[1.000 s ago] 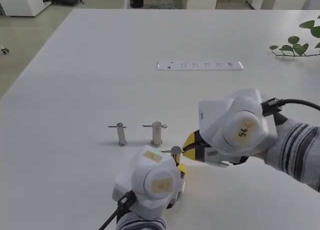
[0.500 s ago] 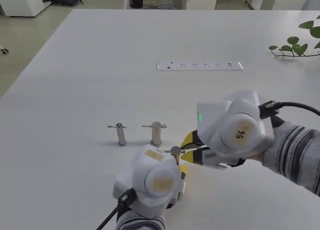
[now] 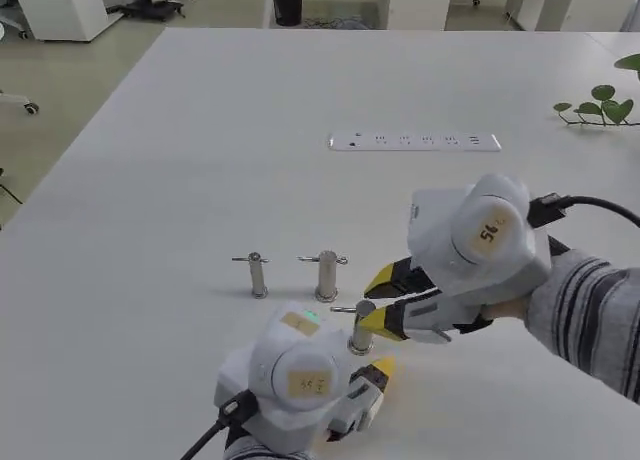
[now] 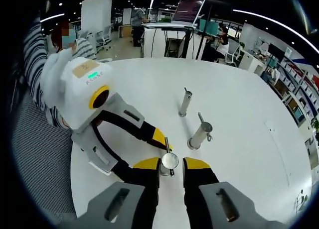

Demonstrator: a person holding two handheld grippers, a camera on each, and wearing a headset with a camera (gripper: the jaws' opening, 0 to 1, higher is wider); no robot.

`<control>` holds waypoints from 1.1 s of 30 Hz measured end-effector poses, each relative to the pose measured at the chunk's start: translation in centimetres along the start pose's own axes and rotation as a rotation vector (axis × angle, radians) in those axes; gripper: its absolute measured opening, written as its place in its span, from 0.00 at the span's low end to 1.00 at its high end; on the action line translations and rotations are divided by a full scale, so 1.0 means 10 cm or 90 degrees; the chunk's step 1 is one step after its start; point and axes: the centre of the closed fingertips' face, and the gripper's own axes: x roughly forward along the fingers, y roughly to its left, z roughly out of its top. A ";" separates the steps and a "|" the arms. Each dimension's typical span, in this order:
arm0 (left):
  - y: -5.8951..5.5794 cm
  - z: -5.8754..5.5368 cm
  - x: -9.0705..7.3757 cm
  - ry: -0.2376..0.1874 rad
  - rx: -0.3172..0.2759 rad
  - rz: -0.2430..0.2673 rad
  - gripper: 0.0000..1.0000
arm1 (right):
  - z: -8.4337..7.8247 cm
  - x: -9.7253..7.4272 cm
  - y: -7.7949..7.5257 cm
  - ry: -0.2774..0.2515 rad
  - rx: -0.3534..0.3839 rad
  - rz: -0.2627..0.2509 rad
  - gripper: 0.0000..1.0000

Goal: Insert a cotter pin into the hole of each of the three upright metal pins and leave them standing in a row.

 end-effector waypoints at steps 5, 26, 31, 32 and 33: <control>0.01 0.08 -0.05 -0.014 -0.005 -0.010 0.48 | -0.01 0.06 0.01 -0.002 0.017 0.012 0.10; 0.22 0.39 -0.53 -0.060 0.030 -0.038 0.86 | -0.04 -0.10 -0.26 0.002 0.057 0.020 0.08; 0.33 0.41 -0.63 -0.062 0.026 -0.033 0.90 | -0.08 -0.12 -0.36 0.014 0.048 0.019 0.08; 0.37 0.42 -0.65 -0.063 0.024 -0.029 0.90 | -0.09 -0.12 -0.38 0.018 0.047 0.019 0.08; 0.39 0.42 -0.66 -0.063 0.023 -0.026 0.91 | -0.10 -0.12 -0.39 0.020 0.046 0.020 0.08</control>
